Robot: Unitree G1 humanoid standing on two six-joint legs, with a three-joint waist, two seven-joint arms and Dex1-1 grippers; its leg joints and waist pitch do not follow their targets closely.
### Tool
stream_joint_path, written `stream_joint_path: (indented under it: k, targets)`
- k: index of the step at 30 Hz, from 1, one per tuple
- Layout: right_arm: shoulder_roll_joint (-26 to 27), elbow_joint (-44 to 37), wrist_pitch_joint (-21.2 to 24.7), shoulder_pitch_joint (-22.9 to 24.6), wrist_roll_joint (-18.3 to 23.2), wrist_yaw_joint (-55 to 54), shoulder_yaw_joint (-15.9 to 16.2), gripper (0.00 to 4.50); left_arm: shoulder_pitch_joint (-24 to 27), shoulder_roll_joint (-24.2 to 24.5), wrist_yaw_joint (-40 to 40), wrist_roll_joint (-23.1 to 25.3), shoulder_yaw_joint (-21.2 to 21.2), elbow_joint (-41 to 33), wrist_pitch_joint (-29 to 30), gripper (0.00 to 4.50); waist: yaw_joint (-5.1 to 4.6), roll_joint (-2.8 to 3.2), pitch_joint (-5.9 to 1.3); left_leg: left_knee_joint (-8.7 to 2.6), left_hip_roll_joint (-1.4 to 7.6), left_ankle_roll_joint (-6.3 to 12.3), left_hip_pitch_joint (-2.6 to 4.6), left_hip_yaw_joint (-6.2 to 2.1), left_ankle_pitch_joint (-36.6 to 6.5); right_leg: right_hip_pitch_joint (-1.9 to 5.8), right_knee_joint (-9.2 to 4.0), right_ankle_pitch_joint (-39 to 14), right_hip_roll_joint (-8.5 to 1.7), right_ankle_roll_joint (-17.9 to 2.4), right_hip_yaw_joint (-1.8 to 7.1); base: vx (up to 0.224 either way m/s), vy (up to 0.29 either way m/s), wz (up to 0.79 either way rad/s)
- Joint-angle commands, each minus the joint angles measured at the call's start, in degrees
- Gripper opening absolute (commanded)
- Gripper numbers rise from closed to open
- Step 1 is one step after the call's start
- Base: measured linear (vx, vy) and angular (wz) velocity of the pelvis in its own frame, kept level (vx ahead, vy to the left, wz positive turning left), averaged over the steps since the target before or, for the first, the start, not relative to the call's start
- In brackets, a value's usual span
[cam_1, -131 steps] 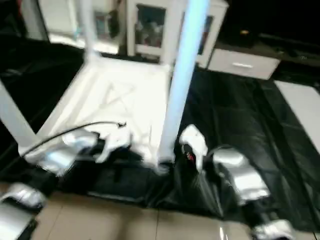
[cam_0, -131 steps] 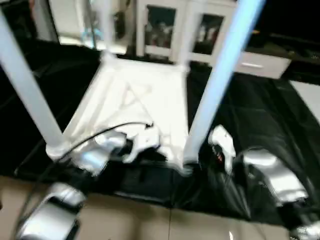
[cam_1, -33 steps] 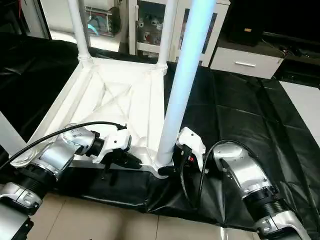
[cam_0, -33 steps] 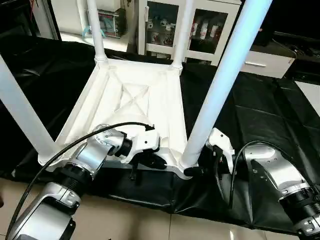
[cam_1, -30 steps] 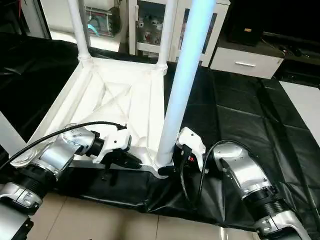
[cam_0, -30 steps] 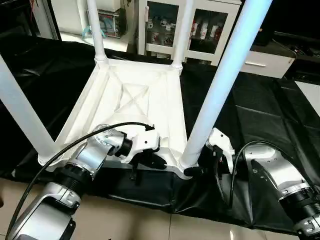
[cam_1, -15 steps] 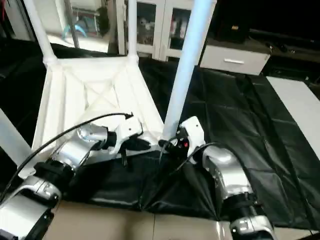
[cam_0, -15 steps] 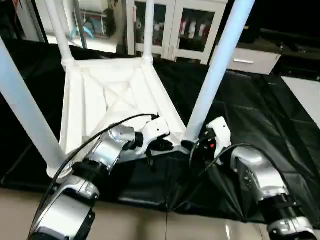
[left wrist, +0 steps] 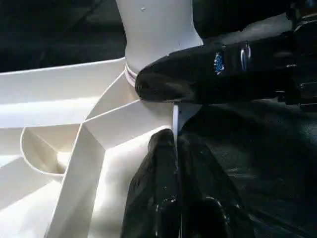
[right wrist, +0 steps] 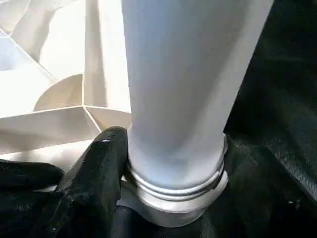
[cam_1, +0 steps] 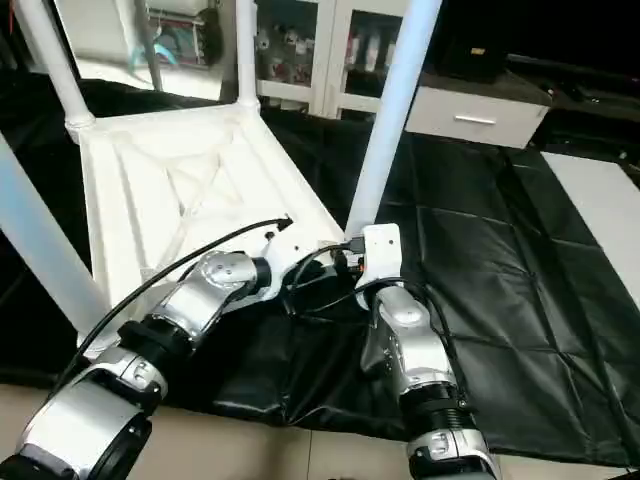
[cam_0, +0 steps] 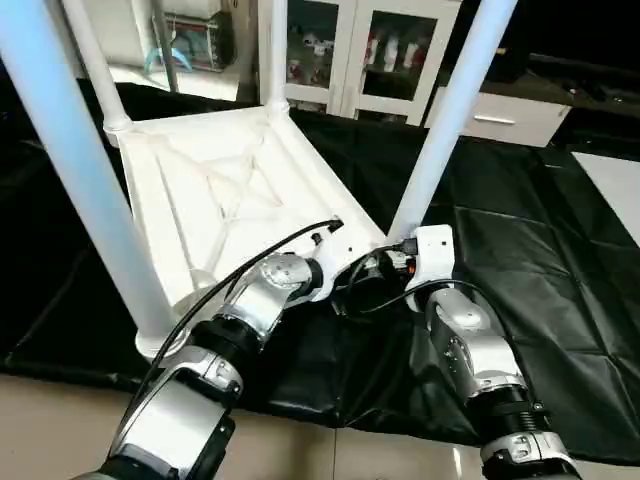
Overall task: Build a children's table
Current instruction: Rotate leg to tighten
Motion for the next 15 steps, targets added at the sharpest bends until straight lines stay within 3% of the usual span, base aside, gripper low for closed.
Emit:
stream_joint_path:
  k: [1,2,7,8,9,12,13,15]
  targets:
    - [3.5,-0.9,-1.9,-1.3,-0.4,5.6,5.6,2.68,-0.7,-0.9,6.3,2.2,-0.5,2.5,0.3,0.00,0.19,-0.08,-3.57,-4.04,-0.26,4.04,-0.46,0.91,-6.2,3.80,-2.42,-7.8,-0.94,-11.9,1.55,0.000,0.000,0.00]
    - [3.8,-2.1,-2.0,-1.1,1.7,8.6,5.3,3.24,-0.5,-0.4,5.4,2.2,-0.8,2.4,-0.2,0.00,0.21,0.01,-3.51,-4.09,-0.23,4.39,-0.42,0.96,-7.4,3.86,-2.61,-9.0,-1.00,-12.0,1.54,0.000,0.000,0.00]
    - [-1.2,-7.8,-1.1,-0.2,4.4,13.4,2.9,3.67,0.9,3.1,-1.4,2.0,-1.7,0.8,-2.2,0.00,-0.29,0.75,-3.46,-4.32,-0.09,3.87,-0.75,0.61,-10.2,4.23,-2.81,-11.4,-1.07,-11.1,1.49,0.000,0.000,0.00]
    - [-1.2,-7.8,-1.1,-0.2,4.4,13.4,2.9,3.76,0.9,3.1,-1.4,2.0,-1.7,0.8,-2.2,0.00,-0.46,0.47,-3.50,-4.31,-0.11,3.83,-0.90,0.54,-9.8,4.39,-2.82,-11.6,-1.05,-10.8,1.46,0.000,0.000,0.00]
    - [-5.2,-10.2,1.1,0.3,5.2,16.5,2.4,3.84,2.0,4.7,-6.8,0.9,-2.1,-0.8,-3.4,0.00,-0.42,0.65,-3.38,-4.31,-0.04,3.63,-0.53,0.60,-9.5,4.09,-2.92,-11.7,-1.08,-11.3,1.54,0.000,0.000,0.00]
    - [-6.8,-10.8,1.7,0.4,5.3,17.8,2.3,4.05,2.5,5.3,-8.8,0.6,-2.3,-1.4,-3.9,0.00,-0.05,0.77,-3.42,-4.08,0.16,3.89,-0.21,0.89,-8.6,3.86,-2.66,-9.3,-0.98,-12.9,1.75,0.000,0.000,0.00]
    - [-9.0,-11.6,3.2,0.5,5.6,20.4,2.7,4.05,3.2,6.3,-12.3,-0.3,-2.5,-2.7,-3.8,0.00,-0.01,1.10,-3.43,-4.09,0.20,3.75,-0.14,0.89,-8.3,3.84,-2.40,-8.0,-0.90,-13.6,1.79,0.000,0.000,0.00]
    - [-16.3,-14.9,5.3,2.2,7.5,32.5,4.3,4.37,5.6,10.7,-22.8,-2.7,-4.2,-6.2,-6.8,0.00,0.44,0.74,-3.45,-3.98,0.20,4.32,0.00,0.99,-7.9,4.17,-2.20,-6.3,-0.76,-14.8,1.81,0.000,0.000,0.00]
